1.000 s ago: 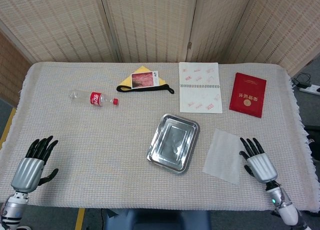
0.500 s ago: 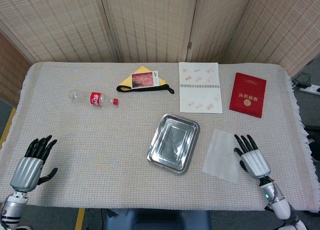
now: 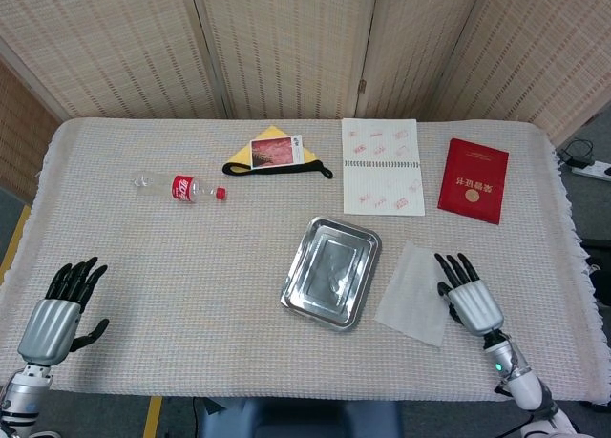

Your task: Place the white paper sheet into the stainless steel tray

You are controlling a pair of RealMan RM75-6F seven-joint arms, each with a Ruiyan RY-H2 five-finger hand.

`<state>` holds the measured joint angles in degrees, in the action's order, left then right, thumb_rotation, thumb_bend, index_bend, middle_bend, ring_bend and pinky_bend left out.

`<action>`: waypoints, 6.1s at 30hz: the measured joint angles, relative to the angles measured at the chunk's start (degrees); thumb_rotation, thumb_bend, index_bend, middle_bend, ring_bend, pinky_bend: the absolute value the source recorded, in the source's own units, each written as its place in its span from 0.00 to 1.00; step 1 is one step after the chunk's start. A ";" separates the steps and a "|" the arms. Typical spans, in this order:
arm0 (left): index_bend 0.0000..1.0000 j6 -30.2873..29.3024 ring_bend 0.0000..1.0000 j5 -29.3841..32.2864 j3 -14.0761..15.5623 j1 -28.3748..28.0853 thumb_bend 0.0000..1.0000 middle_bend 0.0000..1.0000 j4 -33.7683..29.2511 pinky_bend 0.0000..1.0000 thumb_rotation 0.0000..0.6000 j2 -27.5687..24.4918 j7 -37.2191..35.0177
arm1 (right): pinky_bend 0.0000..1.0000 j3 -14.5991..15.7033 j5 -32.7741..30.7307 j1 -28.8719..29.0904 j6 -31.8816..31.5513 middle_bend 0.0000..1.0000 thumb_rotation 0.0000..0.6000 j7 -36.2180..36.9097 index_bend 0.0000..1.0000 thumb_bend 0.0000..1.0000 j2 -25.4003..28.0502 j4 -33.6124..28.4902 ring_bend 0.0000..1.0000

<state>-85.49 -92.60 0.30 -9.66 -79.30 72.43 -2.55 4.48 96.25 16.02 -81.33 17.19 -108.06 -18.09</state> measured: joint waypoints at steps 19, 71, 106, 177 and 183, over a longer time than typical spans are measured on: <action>0.01 -0.14 0.00 -0.03 -0.03 0.04 0.36 0.00 -0.02 0.00 1.00 0.05 0.05 | 0.00 -2.32 -2.04 0.20 -5.93 0.15 1.00 3.71 0.66 0.57 -1.25 1.19 0.09; 0.02 -1.32 0.00 -0.52 0.02 0.53 0.36 0.00 -1.53 0.00 1.00 -2.29 -5.38 | 0.00 -3.88 -0.59 17.77 -1.10 0.19 1.00 2.00 0.67 0.57 -14.33 8.83 0.13; 0.08 -3.14 0.00 -2.01 0.25 1.02 0.36 0.00 -2.30 0.00 1.00 -3.01 -7.16 | 0.00 -2.87 -1.59 18.44 1.70 0.00 1.00 -15.06 0.07 0.57 -11.37 -3.17 0.00; 0.10 -5.45 0.00 -3.72 0.40 1.71 0.37 0.00 -3.69 0.00 1.00 -4.12 -8.83 | 0.94 -6.13 -31.32 26.06 33.89 0.97 1.00 -49.49 0.00 0.57 40.12 -86.93 1.00; 0.10 -6.27 0.00 -4.10 0.38 1.90 0.37 0.00 -3.92 0.00 1.00 -4.46 -9.50 | 0.97 -4.43 -34.48 27.26 37.44 1.00 1.00 -48.12 0.02 0.67 42.88 -89.45 1.00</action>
<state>-91.76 -96.70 0.67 -7.76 -83.22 67.96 -12.05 0.05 61.77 43.28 -43.89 -30.93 -65.18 -107.54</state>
